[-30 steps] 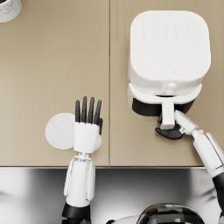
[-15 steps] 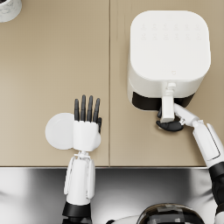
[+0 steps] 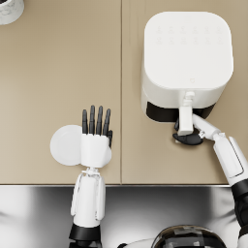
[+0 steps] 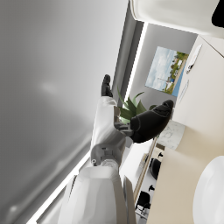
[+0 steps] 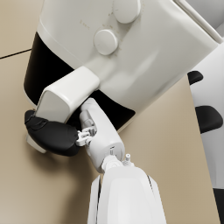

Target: Pick up the chicken rolls and place it into the air fryer

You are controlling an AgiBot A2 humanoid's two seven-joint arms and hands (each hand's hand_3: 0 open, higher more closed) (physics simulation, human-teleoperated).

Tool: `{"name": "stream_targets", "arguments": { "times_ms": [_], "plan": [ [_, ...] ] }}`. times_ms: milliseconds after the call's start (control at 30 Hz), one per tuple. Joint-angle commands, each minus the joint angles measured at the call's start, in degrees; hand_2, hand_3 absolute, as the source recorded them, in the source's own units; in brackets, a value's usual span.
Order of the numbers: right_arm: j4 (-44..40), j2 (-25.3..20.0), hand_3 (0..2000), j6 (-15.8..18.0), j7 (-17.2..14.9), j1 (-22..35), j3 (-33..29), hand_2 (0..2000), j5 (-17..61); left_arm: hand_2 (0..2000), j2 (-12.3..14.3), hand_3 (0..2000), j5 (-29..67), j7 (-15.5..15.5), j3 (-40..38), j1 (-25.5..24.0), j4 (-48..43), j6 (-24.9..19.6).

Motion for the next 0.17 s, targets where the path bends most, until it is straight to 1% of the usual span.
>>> {"name": "stream_targets", "arguments": {
  "times_ms": [33,133,167],
  "plan": [
    [-0.01,0.00,2000,0.00,0.02,0.00,0.01,2000,0.00,0,0.00,0,0.00,0.00,0.00,0.00,0.00,0.00],
    [0.01,-0.02,2000,-0.32,0.14,-0.07,0.01,2000,-0.02,0,0.00,0,0.00,0.00,0.00,0.00,0.00,0.00],
    [-0.04,0.03,2000,0.35,0.10,0.03,0.00,2000,0.01,0,0.00,0,0.00,0.00,0.00,0.00,0.00,0.00]
  ]
}}
